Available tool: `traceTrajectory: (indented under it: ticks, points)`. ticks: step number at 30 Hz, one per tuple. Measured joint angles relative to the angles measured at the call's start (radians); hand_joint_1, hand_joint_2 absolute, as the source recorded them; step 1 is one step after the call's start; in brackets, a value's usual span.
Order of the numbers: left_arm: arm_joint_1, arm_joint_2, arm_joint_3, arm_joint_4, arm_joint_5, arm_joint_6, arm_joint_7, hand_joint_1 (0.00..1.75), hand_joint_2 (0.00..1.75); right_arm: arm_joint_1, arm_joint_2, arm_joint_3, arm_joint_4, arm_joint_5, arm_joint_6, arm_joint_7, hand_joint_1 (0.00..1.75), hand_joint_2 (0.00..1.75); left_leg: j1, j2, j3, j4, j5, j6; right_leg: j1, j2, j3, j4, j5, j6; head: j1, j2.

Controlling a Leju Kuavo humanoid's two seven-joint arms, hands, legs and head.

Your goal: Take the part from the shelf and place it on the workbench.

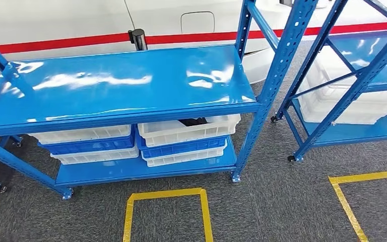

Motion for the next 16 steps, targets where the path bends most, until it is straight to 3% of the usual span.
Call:
traceTrajectory:
  ticks: [2,3,4,5,6,8,10,12,14,16]
  points:
    - [0.002,0.001,0.000,0.000,0.000,0.000,0.000,0.00,0.00,-0.001,0.000,0.000,0.000,0.003,-0.002,-0.005,0.00,0.00,0.003,-0.065,-0.052,0.117,-0.072,-0.004,0.001,0.021,-0.001,0.000,0.004,-0.012,-0.001,0.000]
    - [0.004,0.001,0.000,0.000,-0.001,-0.001,0.000,0.00,0.00,-0.001,0.001,0.000,0.000,0.007,-0.004,-0.009,0.00,0.00,0.003,-0.079,-0.086,0.186,-0.103,-0.004,0.004,0.030,-0.002,0.000,0.005,-0.016,-0.002,0.000]
    - [0.005,0.002,0.000,0.001,-0.001,-0.001,0.000,0.00,0.00,0.000,0.001,0.000,0.000,0.011,-0.007,-0.012,0.00,0.00,0.003,-0.084,-0.113,0.235,-0.117,-0.004,0.006,0.040,-0.003,0.000,0.005,-0.017,-0.002,0.000]
    - [0.006,0.003,0.000,0.001,-0.003,0.000,0.000,0.00,0.00,0.001,0.002,0.000,0.000,0.015,-0.013,-0.014,0.00,0.00,0.002,-0.086,-0.126,0.250,-0.108,-0.003,0.008,0.050,-0.002,0.001,0.006,-0.018,-0.002,0.000]
    - [0.006,0.004,0.000,0.001,-0.005,0.001,0.000,0.00,0.00,0.002,0.002,0.000,0.000,0.018,-0.019,-0.013,0.00,0.00,0.003,-0.086,-0.121,0.226,-0.079,-0.001,0.009,0.057,-0.001,0.001,0.005,-0.018,-0.002,0.000]
    - [0.005,0.007,0.000,0.001,-0.008,0.003,0.000,0.00,0.00,0.003,0.003,0.000,0.000,0.023,-0.033,-0.012,0.00,0.00,0.003,-0.089,-0.071,0.097,0.002,0.007,0.009,0.069,0.002,0.002,0.004,-0.016,-0.002,0.000]
    - [0.003,0.009,0.001,0.001,-0.010,0.004,0.000,0.00,0.00,0.002,0.005,0.000,0.000,0.028,-0.041,-0.006,0.00,0.00,0.001,-0.093,-0.031,-0.005,0.046,0.014,0.017,0.076,0.000,0.005,0.000,-0.011,-0.001,0.000]
    - [0.002,0.008,0.001,0.001,-0.010,0.003,0.000,0.00,0.87,0.003,0.004,0.000,0.000,0.031,-0.041,-0.002,0.00,0.00,-0.004,-0.094,-0.026,-0.026,0.051,0.015,0.028,0.077,-0.007,0.008,-0.004,-0.006,-0.001,0.000]
    - [0.002,0.008,0.002,0.001,-0.009,0.000,-0.002,0.00,1.75,0.004,0.004,0.000,0.000,0.036,-0.042,-0.003,0.00,0.00,-0.012,-0.094,-0.026,-0.027,0.052,0.018,0.029,0.076,-0.010,0.006,-0.004,-0.003,-0.001,0.000]
    - [0.002,0.009,0.004,0.001,-0.005,-0.007,-0.005,0.00,1.75,0.003,0.005,0.000,0.000,0.039,-0.043,-0.007,0.00,0.00,-0.017,-0.094,-0.027,-0.026,0.052,0.024,0.026,0.076,-0.007,0.005,-0.002,0.001,-0.001,0.000]
